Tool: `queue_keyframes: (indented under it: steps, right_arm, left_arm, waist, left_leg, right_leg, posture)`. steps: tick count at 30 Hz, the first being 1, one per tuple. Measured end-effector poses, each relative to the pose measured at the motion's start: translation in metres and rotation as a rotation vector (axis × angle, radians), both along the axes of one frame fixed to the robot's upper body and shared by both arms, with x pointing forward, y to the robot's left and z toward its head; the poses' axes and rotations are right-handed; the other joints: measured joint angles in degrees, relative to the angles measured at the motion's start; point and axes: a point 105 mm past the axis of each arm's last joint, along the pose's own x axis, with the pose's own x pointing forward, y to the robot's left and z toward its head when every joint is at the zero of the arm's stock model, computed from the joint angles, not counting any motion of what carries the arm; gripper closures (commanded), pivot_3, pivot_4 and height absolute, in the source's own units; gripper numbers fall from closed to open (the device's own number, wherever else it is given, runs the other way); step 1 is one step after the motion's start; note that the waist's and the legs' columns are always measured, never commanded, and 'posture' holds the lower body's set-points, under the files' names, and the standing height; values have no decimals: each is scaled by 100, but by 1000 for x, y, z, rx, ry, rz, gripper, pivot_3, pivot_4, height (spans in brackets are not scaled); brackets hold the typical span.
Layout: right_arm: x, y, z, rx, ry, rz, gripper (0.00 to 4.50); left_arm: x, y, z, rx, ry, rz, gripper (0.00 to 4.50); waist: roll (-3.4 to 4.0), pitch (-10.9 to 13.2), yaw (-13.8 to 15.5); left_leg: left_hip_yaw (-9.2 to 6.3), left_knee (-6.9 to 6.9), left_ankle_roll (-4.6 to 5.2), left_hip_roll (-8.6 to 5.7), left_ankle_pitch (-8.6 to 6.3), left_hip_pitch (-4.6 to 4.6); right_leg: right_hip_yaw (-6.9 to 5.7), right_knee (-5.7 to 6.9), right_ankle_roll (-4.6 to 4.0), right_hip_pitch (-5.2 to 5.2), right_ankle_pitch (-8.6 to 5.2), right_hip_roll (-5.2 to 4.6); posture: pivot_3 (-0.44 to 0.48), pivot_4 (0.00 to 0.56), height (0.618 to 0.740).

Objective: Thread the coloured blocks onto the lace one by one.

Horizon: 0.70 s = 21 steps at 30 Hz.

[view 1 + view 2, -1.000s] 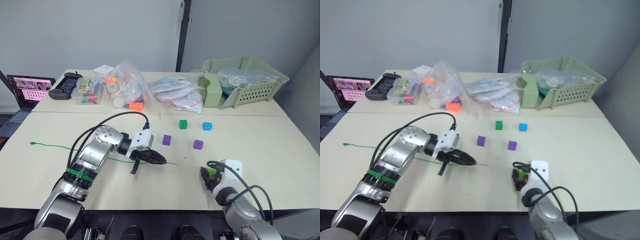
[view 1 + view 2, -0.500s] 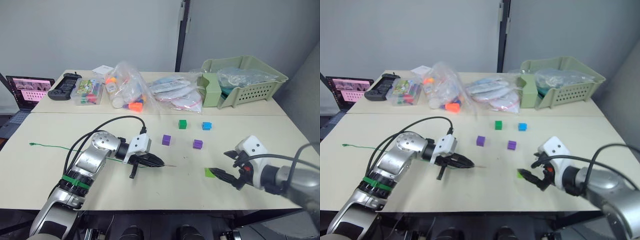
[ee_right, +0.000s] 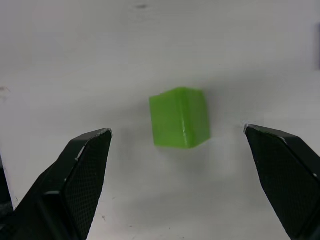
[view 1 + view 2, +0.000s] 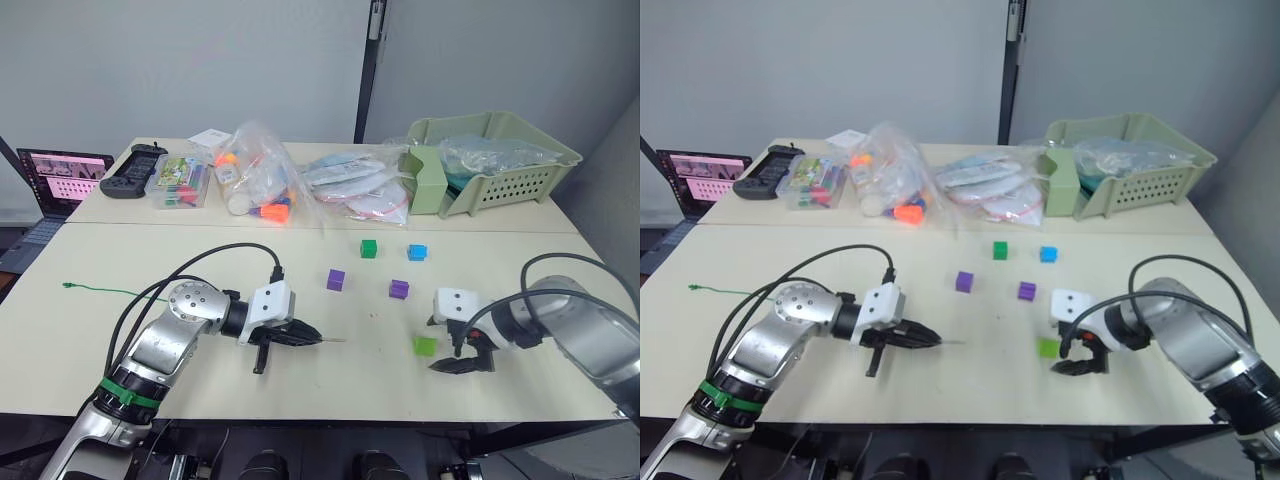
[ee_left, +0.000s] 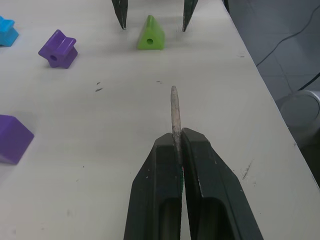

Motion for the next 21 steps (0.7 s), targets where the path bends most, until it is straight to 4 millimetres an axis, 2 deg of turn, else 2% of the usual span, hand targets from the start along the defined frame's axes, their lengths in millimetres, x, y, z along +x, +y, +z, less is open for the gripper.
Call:
queue_keyframes:
  steps: [7, 10, 17, 21]
  right_arm:
    - [3, 6, -8, -44, 16, 5, 32]
    - [5, 7, -8, -51, 16, -18, 825]
    - [5, 9, -9, -55, 29, -44, 3106]
    - [5, 10, -8, -56, 25, -46, 3148]
  left_arm:
    - [0, 2, -2, 7, 4, 18, 4500]
    - [0, 2, -2, 7, 4, 19, 4500]
    - [1, 3, -2, 6, 2, 19, 4500]
    - [3, 3, -4, 3, 7, 21, 4500]
  waist:
    - [0, 0, 1]
    - [0, -1, -4]
    - [-4, -3, -1]
    - [-4, -3, 2]
  left_leg:
    - [0, 1, 0, 1, 0, 3]
    - [0, 1, 0, 1, 0, 8]
    - [-1, 3, 0, 1, 0, 13]
    - [-1, 3, 0, 0, 0, 12]
  right_leg:
    - [-2, 1, 0, 2, 0, 0]
    - [-2, 2, -1, 7, 0, 0]
    - [-4, 2, -1, 14, 1, 0]
    - [-4, 3, -1, 14, 1, 0]
  posture:
    - [0, 150, 734]
    - [0, 150, 734]
    - [0, 150, 734]
    - [0, 150, 734]
